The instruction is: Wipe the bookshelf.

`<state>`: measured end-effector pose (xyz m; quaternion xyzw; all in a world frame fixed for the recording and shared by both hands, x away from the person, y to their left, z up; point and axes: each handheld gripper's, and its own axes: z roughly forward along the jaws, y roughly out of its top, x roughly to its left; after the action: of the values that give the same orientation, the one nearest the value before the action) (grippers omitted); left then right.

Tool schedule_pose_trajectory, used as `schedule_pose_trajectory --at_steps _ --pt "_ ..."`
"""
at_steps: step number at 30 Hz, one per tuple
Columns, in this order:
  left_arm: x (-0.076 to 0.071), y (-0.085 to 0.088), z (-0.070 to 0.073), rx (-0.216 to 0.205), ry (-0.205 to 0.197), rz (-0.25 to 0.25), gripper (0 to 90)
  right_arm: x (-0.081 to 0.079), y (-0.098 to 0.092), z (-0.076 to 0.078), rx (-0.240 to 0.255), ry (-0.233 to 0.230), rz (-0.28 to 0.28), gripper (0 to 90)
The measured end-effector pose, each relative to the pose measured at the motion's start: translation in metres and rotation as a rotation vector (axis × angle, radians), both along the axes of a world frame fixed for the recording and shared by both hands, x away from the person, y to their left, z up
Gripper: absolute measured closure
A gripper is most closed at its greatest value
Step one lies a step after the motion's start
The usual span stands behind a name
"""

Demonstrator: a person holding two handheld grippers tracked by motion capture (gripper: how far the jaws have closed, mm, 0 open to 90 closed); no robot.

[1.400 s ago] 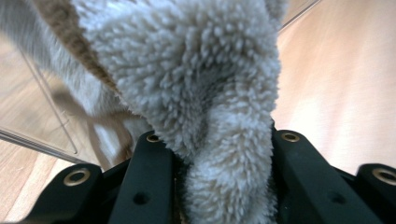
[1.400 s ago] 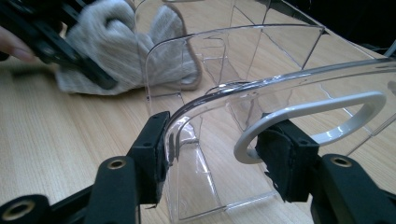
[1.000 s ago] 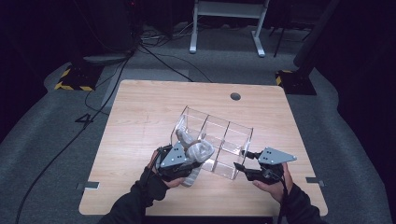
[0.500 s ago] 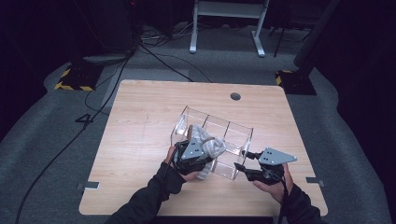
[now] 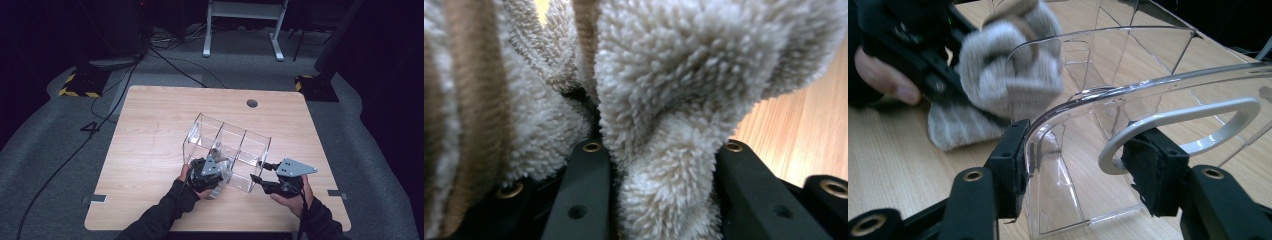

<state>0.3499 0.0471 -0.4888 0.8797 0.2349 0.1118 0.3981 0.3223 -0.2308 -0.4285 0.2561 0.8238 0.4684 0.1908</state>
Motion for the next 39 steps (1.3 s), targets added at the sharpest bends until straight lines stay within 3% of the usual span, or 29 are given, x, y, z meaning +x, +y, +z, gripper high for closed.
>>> schedule_pose_trajectory --at_steps 2,3,8,13,18,20,23,25,31,37,39 --pt "-0.001 -0.001 -0.006 0.011 0.008 -0.005 72.0 0.000 0.000 0.000 -0.001 0.000 -0.001 46.3" --pt "-0.002 -0.002 -0.008 0.010 -0.008 -0.004 72.0 0.000 0.000 0.000 -0.001 0.000 -0.002 46.3" --pt "-0.001 -0.001 0.003 0.009 -0.025 -0.014 71.9 0.000 0.000 0.000 0.000 0.001 -0.001 46.3" --pt "0.000 0.003 0.026 -0.066 -0.083 -0.002 72.0 0.000 0.001 0.000 -0.001 0.001 0.003 46.2" --pt "0.003 0.016 0.061 -0.197 -0.147 0.011 71.8 -0.003 0.003 0.000 0.006 0.006 0.012 46.0" --pt "0.004 0.019 0.069 -0.201 -0.170 0.014 71.8 -0.005 0.007 0.000 0.010 0.008 0.021 45.7" --pt "0.011 0.020 0.062 -0.162 -0.146 0.016 71.8 -0.007 0.010 0.000 0.009 0.007 0.029 45.6" --pt "0.012 0.021 0.054 -0.166 -0.127 0.005 71.9 -0.008 0.011 0.000 0.009 0.005 0.029 45.6" --pt "0.003 0.014 0.046 -0.107 -0.174 0.001 71.8 -0.009 0.012 -0.001 0.009 0.002 0.028 45.6" --pt "-0.002 0.013 0.039 -0.110 -0.168 0.002 71.8 -0.009 0.012 0.000 0.009 0.003 0.031 45.5" --pt "-0.003 0.011 0.028 -0.110 -0.122 -0.014 71.9 -0.009 0.012 0.000 0.009 0.004 0.032 45.5"
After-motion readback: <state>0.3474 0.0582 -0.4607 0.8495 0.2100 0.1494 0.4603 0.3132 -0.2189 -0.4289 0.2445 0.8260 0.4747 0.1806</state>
